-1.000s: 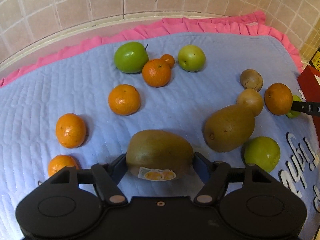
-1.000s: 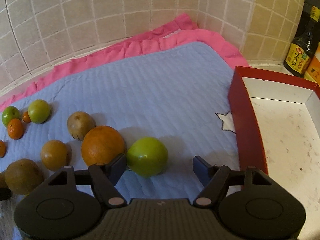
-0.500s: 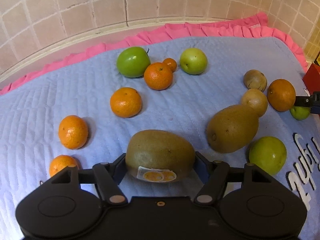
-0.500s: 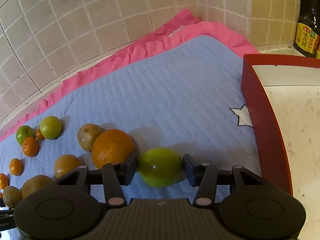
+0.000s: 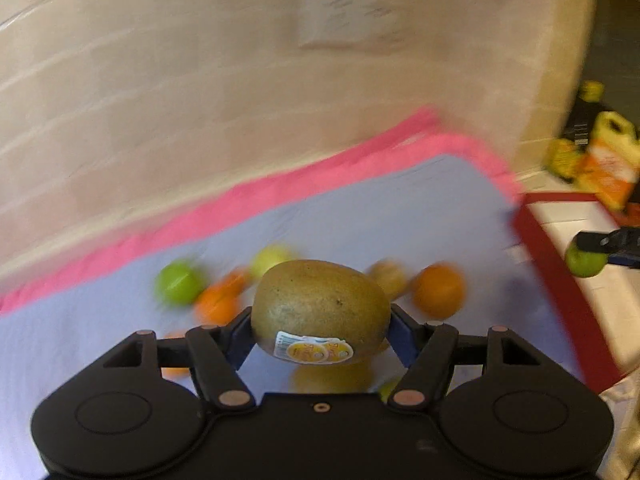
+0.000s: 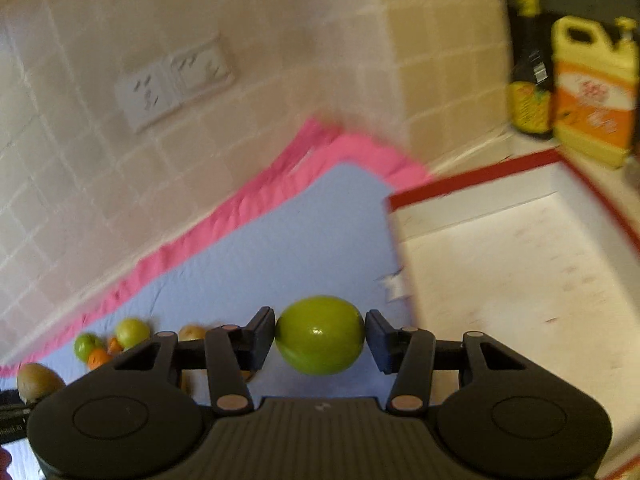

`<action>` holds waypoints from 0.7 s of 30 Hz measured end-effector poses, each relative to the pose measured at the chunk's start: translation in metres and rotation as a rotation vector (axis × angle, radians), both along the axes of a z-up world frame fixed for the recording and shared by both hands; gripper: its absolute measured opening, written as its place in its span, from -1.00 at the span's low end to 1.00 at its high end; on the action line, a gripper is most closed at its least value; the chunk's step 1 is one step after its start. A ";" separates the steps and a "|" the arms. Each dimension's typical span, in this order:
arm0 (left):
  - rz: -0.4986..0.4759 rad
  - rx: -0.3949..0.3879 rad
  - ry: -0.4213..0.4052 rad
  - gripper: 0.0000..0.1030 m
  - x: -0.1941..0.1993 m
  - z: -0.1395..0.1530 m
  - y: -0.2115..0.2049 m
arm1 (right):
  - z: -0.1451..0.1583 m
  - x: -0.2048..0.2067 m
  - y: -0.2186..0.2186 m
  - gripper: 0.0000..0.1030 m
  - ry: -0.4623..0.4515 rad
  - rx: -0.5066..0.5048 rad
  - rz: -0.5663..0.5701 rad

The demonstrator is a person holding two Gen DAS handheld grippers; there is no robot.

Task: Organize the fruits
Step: 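Carry the kiwi into the white box and release it with the left tool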

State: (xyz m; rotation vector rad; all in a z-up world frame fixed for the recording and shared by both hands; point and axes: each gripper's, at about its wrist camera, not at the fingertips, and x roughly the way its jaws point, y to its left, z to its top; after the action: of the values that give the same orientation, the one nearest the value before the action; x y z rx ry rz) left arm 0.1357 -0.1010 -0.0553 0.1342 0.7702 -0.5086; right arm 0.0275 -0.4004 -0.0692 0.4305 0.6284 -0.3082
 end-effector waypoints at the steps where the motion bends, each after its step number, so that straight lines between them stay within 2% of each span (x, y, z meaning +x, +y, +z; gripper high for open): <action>1: -0.037 -0.017 -0.008 0.56 0.003 0.005 -0.013 | 0.003 -0.006 -0.008 0.00 0.001 -0.013 -0.024; 7: -0.313 -0.119 -0.011 0.56 0.021 0.028 -0.129 | -0.005 -0.038 -0.060 0.00 0.055 -0.026 -0.185; 11: -0.456 -0.145 0.044 0.56 0.029 0.025 -0.210 | -0.018 -0.056 -0.085 0.00 0.090 -0.026 -0.244; 16: -0.594 -0.082 0.109 0.56 0.034 -0.001 -0.308 | -0.031 -0.063 -0.107 0.00 0.139 -0.019 -0.281; 21: -0.650 0.012 0.224 0.56 0.033 -0.042 -0.363 | -0.045 -0.060 -0.119 0.01 0.184 0.016 -0.285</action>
State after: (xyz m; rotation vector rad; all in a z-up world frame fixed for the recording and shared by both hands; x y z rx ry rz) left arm 0.1685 -0.4641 -0.0973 0.3477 0.9465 -1.1497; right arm -0.0324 -0.5193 -0.1146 0.5110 0.7506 -0.6193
